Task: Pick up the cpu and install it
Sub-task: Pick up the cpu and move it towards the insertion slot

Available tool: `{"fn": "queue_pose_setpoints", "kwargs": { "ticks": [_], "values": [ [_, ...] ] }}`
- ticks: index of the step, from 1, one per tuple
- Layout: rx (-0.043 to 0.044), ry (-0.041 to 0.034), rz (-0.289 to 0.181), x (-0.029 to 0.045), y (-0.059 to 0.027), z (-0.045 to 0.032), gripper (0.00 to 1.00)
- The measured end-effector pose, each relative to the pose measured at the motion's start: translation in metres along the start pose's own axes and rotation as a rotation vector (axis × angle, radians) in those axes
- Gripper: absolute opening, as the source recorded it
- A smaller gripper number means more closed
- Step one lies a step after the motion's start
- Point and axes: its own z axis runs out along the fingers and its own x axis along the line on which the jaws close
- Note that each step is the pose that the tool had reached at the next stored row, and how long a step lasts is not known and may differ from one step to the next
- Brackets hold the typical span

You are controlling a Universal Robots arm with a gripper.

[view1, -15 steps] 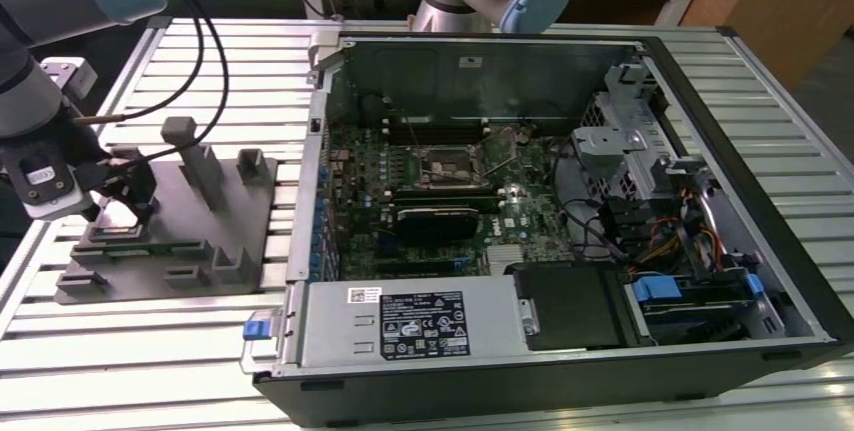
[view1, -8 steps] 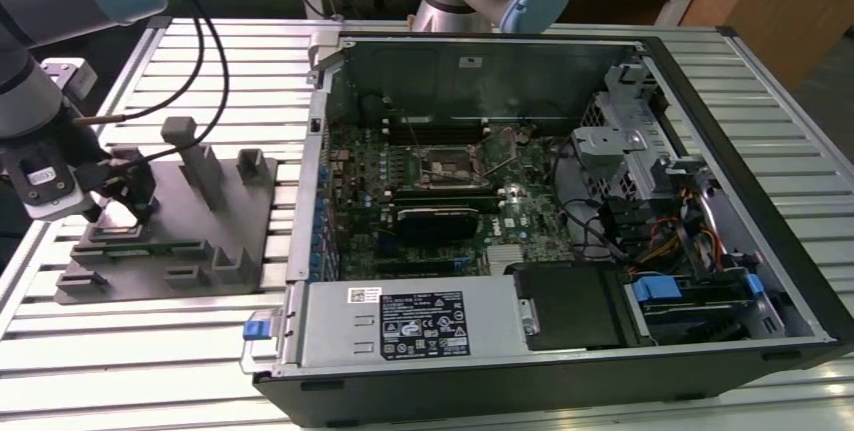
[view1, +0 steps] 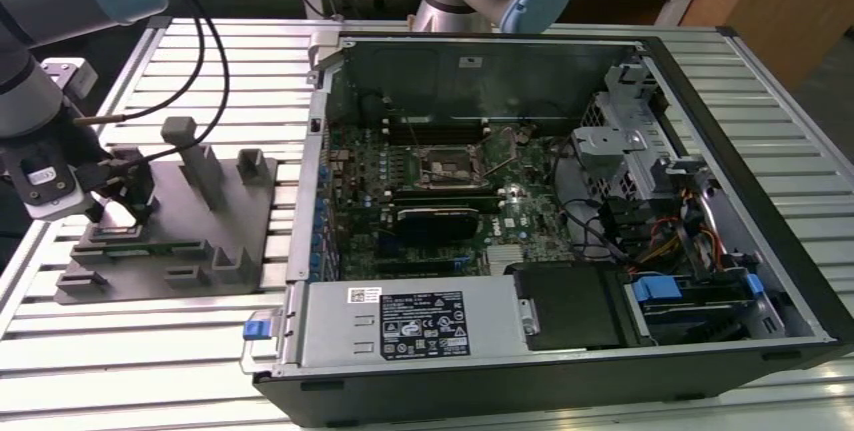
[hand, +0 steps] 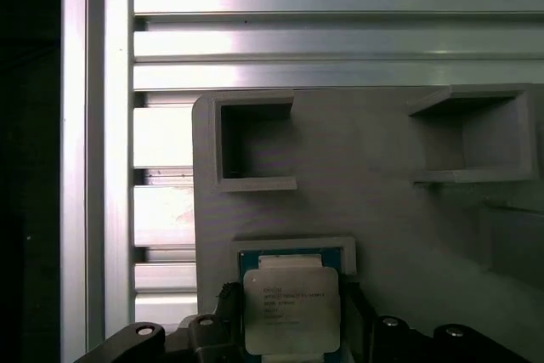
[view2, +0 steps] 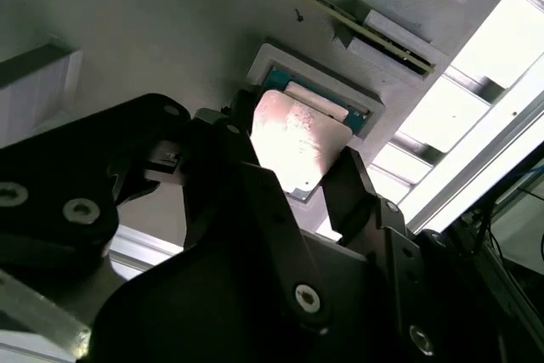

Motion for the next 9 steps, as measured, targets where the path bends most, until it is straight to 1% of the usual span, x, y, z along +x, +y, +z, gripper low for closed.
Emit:
{"fn": "queue_pose_setpoints", "kwargs": {
  "ticks": [3, 4, 8, 9],
  "values": [
    [0.0, 0.0, 0.0, -0.0001, 0.0001, -0.0012, 0.6],
    [-0.0001, -0.0003, 0.0, -0.0001, 0.0001, -0.0014, 0.66],
    [0.0, -0.0001, 0.0, -0.0001, 0.0001, -0.0016, 0.66],
    [0.0, -0.0001, 0.0, -0.0001, 0.0001, -0.0017, 0.65]
  ]
}}
